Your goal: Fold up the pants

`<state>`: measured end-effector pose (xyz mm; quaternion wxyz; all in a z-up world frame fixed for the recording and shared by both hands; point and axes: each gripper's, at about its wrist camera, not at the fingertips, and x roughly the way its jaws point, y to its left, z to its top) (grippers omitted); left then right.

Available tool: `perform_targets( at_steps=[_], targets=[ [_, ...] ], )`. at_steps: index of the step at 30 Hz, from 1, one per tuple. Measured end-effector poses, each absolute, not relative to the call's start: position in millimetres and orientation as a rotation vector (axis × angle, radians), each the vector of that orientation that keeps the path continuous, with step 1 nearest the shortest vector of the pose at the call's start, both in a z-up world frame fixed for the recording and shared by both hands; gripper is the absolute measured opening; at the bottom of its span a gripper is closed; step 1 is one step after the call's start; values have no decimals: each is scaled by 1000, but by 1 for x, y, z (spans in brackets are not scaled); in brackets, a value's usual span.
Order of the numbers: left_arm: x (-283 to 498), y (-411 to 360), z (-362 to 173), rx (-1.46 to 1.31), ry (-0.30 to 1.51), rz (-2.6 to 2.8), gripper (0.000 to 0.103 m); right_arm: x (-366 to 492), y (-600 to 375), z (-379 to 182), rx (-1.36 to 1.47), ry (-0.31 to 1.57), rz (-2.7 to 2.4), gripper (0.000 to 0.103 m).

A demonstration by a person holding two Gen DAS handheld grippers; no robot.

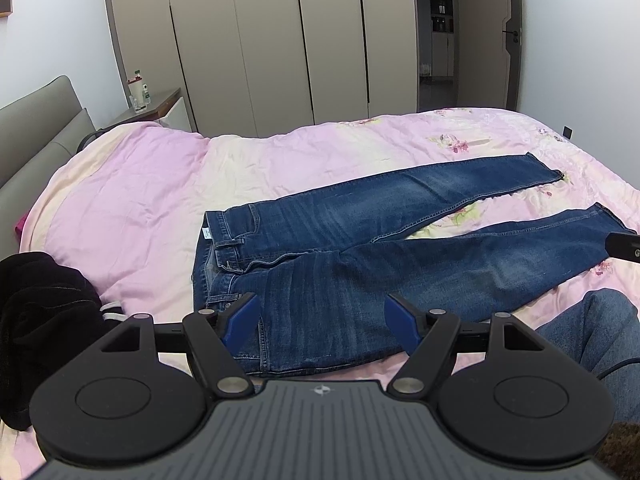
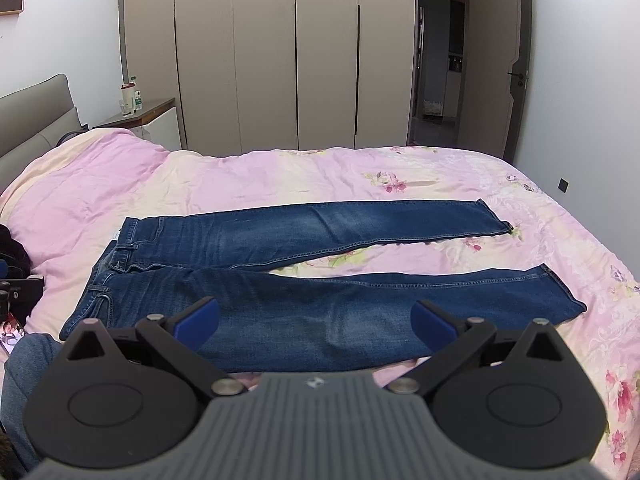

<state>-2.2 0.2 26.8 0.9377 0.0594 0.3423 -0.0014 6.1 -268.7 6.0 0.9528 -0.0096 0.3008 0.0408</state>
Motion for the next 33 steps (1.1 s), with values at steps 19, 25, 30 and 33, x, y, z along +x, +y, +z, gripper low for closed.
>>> perform_targets(
  at_steps=[19,25,30,33],
  targets=[
    [-3,2,27,126,703,0,84,4,-268,9,-30,608,82,98],
    [-2,3,28,124,702,1,84,5,-267,10,-30,608,82,98],
    [-2,4,29,123,702,2,84,3,-266,12,-32,605,78,98],
    [-2,4,29,124,700,1,84,3,-266,13,-29,605,74,98]
  ],
)
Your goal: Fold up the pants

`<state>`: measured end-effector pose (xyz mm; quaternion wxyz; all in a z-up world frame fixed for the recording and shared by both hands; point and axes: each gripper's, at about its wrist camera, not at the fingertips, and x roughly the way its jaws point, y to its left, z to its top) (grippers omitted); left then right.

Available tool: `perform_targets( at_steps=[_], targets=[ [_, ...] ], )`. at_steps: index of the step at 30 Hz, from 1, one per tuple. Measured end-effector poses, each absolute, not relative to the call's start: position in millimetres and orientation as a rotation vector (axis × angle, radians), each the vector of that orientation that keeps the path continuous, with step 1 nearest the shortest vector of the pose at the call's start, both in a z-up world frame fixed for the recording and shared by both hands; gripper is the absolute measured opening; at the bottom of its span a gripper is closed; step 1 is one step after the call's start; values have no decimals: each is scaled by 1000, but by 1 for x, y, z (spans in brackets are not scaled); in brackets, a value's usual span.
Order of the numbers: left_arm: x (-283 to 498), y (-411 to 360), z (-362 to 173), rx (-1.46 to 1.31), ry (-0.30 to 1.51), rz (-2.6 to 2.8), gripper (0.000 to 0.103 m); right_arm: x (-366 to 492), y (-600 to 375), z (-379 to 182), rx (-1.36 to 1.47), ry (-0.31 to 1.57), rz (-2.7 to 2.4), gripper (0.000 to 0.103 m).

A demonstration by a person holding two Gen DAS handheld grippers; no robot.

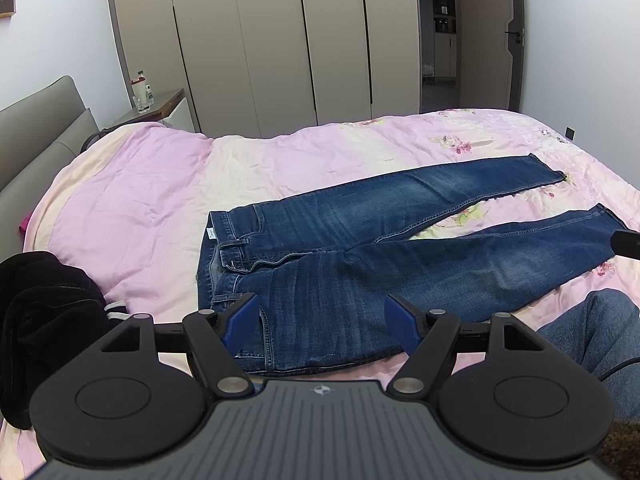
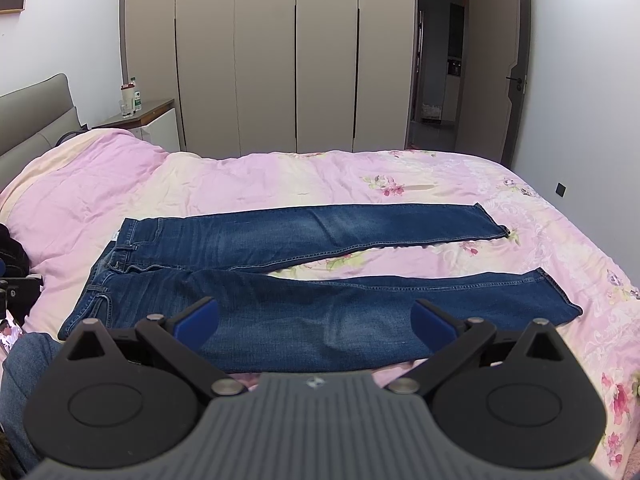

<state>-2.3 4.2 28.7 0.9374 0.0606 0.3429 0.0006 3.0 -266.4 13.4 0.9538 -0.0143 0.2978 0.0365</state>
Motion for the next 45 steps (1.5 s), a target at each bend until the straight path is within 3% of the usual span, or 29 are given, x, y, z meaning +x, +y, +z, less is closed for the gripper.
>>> perform_targets(
  at_steps=[20,29,31,33,36,45],
  targets=[
    [9,9,35,213,663,-57,84,8,-279,16,-25,569,80,98],
    [41,12,10,456,705,-220,73,39,-332,11,-161,423,60,97],
    [49,9,-6,519,755,-287,71,53,-344,4,-215,453,85,89],
    [56,6,-25,583,816,-349,71,71,-361,-8,-264,500,96,71],
    [65,0,-55,692,893,-394,71,99,-388,-31,-307,569,104,59],
    [109,-12,-140,889,1141,-413,71,165,-486,-97,-450,798,23,57]
  ],
)
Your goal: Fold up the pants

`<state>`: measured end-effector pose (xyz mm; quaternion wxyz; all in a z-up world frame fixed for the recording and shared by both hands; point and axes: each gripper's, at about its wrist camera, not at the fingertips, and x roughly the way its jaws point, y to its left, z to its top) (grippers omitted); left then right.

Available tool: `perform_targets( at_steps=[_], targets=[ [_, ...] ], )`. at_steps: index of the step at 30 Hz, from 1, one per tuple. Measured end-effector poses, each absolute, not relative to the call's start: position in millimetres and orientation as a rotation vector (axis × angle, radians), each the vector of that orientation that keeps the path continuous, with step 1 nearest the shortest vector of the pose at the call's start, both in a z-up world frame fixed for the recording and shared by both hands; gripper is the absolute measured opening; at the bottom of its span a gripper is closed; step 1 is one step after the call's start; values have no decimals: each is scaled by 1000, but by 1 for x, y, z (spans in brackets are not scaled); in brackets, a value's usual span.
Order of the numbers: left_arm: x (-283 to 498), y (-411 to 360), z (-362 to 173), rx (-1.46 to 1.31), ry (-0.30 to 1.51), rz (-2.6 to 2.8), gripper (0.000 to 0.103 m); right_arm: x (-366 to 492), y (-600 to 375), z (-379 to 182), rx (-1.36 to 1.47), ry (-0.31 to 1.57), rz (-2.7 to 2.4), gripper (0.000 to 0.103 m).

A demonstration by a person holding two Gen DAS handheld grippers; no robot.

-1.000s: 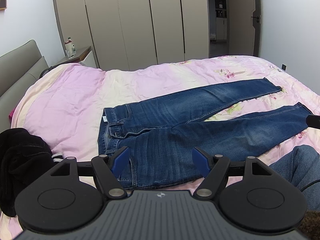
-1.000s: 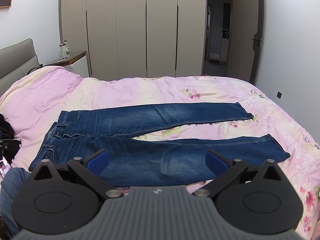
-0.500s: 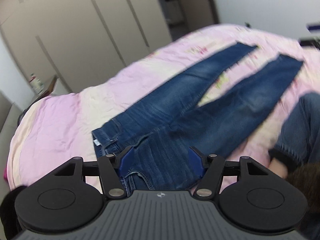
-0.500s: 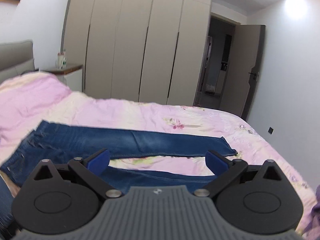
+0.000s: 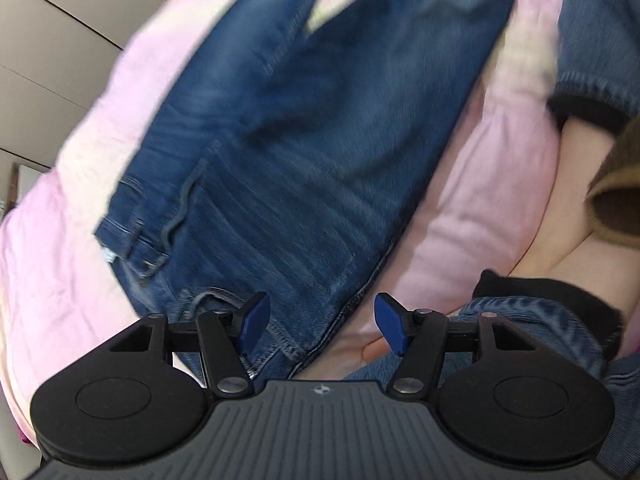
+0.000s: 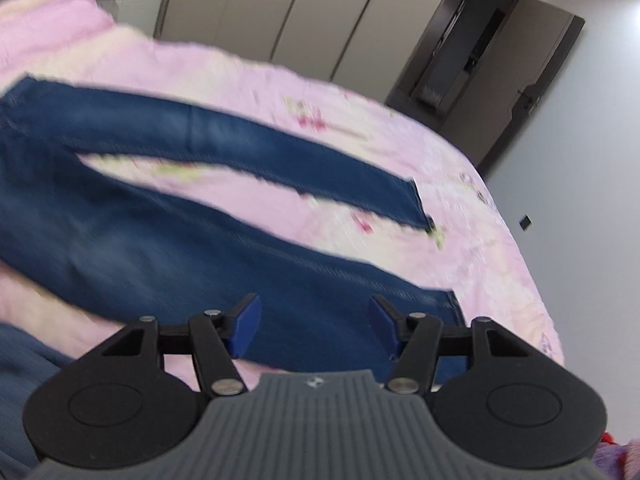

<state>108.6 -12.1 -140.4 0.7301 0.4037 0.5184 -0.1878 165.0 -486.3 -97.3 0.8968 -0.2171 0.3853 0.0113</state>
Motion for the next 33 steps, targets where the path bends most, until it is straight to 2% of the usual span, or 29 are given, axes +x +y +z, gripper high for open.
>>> perform_targets(
  at_steps=[7,9,14,16,18,19,20,21,22,23,24,28,33],
  targets=[
    [136,-31,-185,941,1291,-423,72,195,-582,-168,-606,957,-48,54],
    [140,-37,-197,957,1304,-421,72,201,-598,-193,-692,990,-20,64],
    [149,-44,-226,1042,1371,-340,71,211,-616,-245,-846,1016,44,65],
    [151,-45,-231,1069,1371,-301,61,214,-616,-255,-900,962,44,65],
    [155,-43,-226,1026,1367,-273,43,220,-617,-261,-930,927,30,65],
    [157,-40,-221,995,1360,-260,39,225,-617,-264,-945,916,13,65],
    [159,-36,-214,958,1345,-246,30,228,-617,-267,-961,909,-10,61],
    [162,-34,-209,929,1327,-237,23,233,-619,-269,-972,905,-37,51],
    [163,-31,-203,905,1305,-228,21,238,-620,-270,-971,912,-55,43],
    [163,-26,-194,877,1277,-218,14,241,-621,-270,-969,918,-70,20],
    [162,-21,-186,851,1255,-212,12,242,-620,-270,-968,920,-81,5],
    [160,-4,-152,733,1152,-166,8,244,-614,-243,-923,843,-168,0],
    [151,19,-91,605,1021,-123,7,250,-605,-170,-807,730,-273,0]
  ],
)
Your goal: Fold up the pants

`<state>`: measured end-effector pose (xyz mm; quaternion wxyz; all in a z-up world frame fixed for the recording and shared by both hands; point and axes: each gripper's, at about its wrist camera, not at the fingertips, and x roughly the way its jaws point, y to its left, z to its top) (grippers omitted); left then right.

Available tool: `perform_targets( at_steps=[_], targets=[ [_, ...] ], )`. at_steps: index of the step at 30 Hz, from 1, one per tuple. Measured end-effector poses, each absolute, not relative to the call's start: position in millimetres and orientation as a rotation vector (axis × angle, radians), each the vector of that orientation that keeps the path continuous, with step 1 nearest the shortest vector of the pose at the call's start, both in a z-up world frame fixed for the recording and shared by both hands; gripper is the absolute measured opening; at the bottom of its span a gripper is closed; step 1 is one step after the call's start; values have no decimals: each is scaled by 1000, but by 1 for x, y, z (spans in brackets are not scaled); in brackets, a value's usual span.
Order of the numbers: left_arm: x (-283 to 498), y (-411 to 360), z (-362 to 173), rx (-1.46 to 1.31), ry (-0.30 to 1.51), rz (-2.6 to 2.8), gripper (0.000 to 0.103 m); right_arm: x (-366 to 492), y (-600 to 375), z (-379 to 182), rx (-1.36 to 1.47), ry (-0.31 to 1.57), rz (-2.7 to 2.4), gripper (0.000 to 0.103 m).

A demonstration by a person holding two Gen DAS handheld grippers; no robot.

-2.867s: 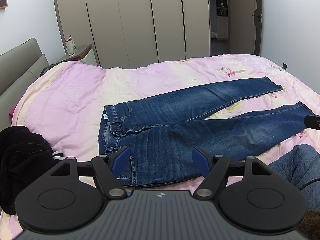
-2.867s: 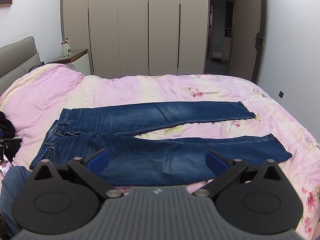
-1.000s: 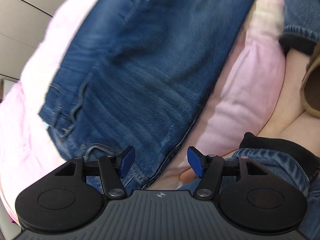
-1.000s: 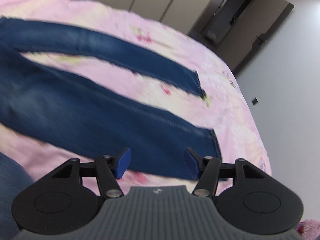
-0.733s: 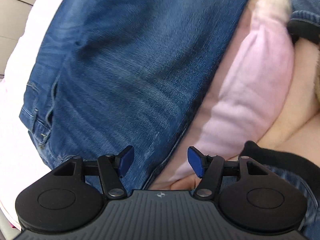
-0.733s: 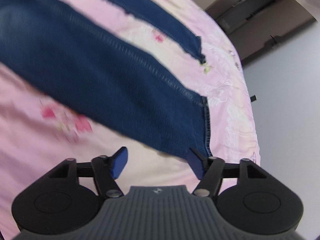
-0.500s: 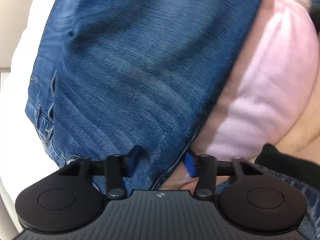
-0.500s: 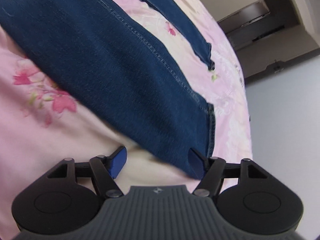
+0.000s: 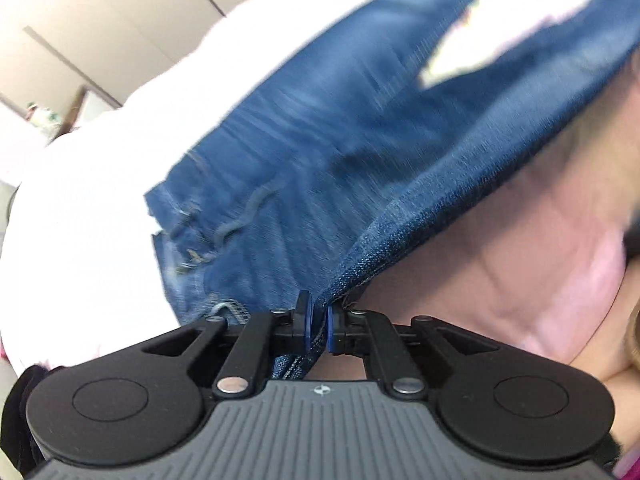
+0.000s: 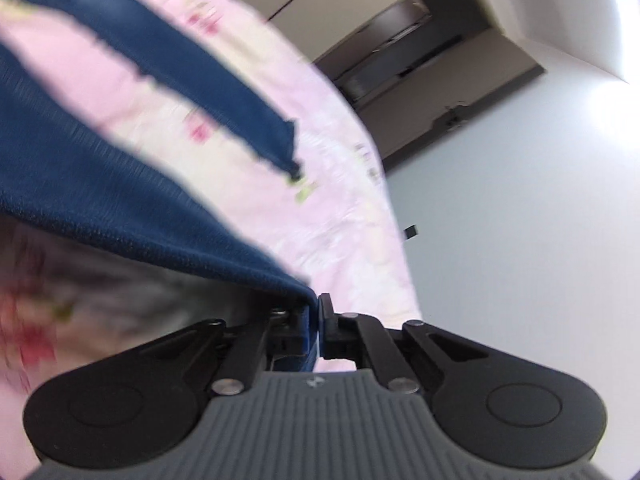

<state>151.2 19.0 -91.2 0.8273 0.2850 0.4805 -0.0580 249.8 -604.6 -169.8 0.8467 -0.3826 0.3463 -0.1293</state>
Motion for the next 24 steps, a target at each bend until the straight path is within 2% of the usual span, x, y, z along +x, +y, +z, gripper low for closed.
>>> perform_targets(
  at_steps=[7,12,17,24],
  targets=[
    [138,19,-16,560,859,-131,6,250,-589,-66,-687,573,-400,0],
    [181,20,4,623,829,-156,6,264,-578,-20,-650,528,-460,0],
    [258,26,-6,631,867,-169,7,322,-557,-23,-726,590,-467,0],
    [352,27,-58,682,927,-171,10,430,-547,-67,-787,713,-518,0]
  ],
)
